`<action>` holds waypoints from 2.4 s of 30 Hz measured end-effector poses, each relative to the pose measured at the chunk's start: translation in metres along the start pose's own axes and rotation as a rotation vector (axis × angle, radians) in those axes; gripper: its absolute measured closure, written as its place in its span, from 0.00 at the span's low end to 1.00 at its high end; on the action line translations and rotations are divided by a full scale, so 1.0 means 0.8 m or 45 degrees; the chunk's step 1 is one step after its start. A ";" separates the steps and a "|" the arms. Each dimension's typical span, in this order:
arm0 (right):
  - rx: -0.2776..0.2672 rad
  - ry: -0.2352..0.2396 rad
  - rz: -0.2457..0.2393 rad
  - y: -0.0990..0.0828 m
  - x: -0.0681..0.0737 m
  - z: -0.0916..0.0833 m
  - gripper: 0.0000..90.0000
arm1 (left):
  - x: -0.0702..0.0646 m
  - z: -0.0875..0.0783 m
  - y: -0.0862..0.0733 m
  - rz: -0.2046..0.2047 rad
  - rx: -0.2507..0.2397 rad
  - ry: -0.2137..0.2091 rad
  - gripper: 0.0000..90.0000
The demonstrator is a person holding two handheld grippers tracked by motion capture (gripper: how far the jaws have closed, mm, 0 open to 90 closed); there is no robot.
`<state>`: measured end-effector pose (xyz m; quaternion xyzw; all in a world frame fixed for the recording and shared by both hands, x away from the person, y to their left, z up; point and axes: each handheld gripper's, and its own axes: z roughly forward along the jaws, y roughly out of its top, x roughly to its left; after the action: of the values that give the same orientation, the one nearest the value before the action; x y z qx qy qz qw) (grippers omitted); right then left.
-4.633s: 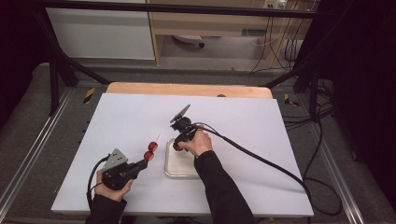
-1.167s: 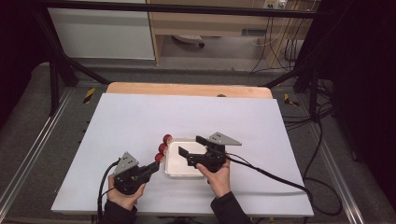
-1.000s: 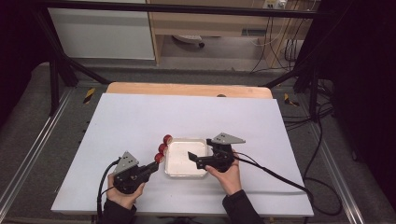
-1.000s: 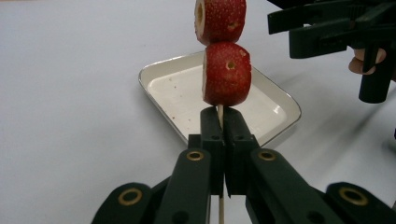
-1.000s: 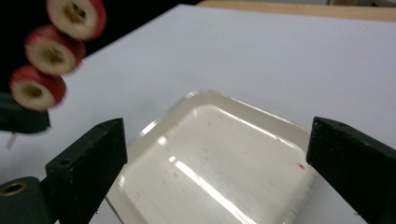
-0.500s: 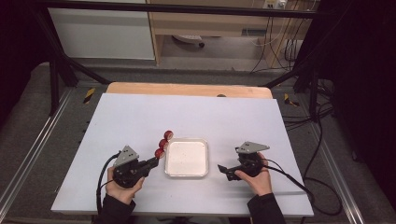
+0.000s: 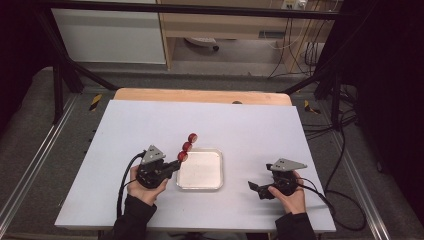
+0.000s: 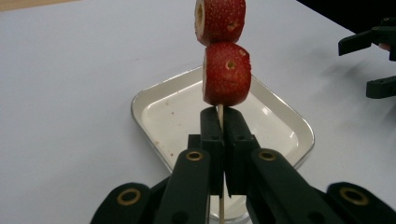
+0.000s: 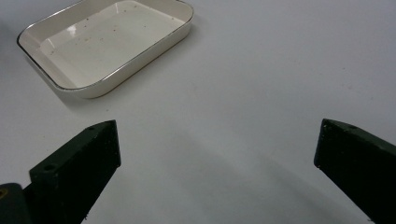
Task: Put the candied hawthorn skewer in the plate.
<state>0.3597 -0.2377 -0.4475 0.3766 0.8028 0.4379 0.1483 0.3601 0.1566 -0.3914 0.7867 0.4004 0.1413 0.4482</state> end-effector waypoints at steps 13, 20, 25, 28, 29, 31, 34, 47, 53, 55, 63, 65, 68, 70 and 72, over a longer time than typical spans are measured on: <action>0.013 0.004 -0.006 -0.003 0.000 -0.001 0.01 | -0.001 0.055 0.004 -0.008 0.189 -0.014 0.97; 0.010 0.008 0.002 -0.004 0.000 -0.004 0.01 | -0.006 0.076 -0.001 0.011 0.301 0.022 0.97; 0.001 0.009 0.005 -0.004 -0.002 -0.006 0.01 | -0.013 0.087 -0.005 0.037 0.387 0.055 0.97; -0.001 0.010 0.004 -0.004 -0.002 -0.006 0.01 | -0.016 0.089 -0.006 0.047 0.406 0.057 0.97; 0.000 0.011 0.005 -0.004 -0.002 -0.006 0.01 | -0.017 0.090 -0.006 0.044 0.418 0.052 0.97; -0.001 0.010 0.005 -0.004 -0.002 -0.005 0.01 | -0.019 0.091 -0.007 0.047 0.412 0.055 0.97; -0.003 0.016 0.011 -0.004 -0.001 -0.005 0.01 | -0.019 0.091 -0.008 0.050 0.409 0.049 0.96; -0.002 0.012 0.022 -0.004 -0.002 -0.006 0.01 | 0.001 0.051 -0.008 0.112 0.315 -0.047 0.57; 0.006 0.006 0.028 -0.004 -0.002 -0.006 0.01 | 0.025 0.012 -0.012 0.158 0.267 -0.079 0.35; 0.006 0.007 0.028 -0.004 -0.002 -0.006 0.01 | 0.034 0.002 -0.019 0.165 0.263 -0.076 0.25; 0.023 0.008 0.035 -0.004 -0.002 -0.006 0.01 | 0.069 -0.029 -0.057 0.123 0.237 0.008 0.09; 0.024 0.010 0.036 -0.005 -0.003 -0.006 0.01 | 0.076 -0.034 -0.067 0.131 0.234 0.028 0.07; 0.034 0.013 0.037 -0.005 -0.002 -0.005 0.01 | 0.085 -0.039 -0.081 0.096 0.213 0.028 0.07; 0.038 0.015 0.040 -0.006 -0.002 -0.004 0.01 | 0.092 -0.043 -0.090 0.081 0.207 0.032 0.07; 0.043 0.017 0.037 -0.006 -0.002 -0.003 0.01 | 0.098 -0.047 -0.097 0.067 0.195 0.034 0.06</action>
<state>0.3571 -0.2424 -0.4505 0.3878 0.8054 0.4289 0.1300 0.3492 0.2600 -0.4449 0.8269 0.3951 0.1325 0.3775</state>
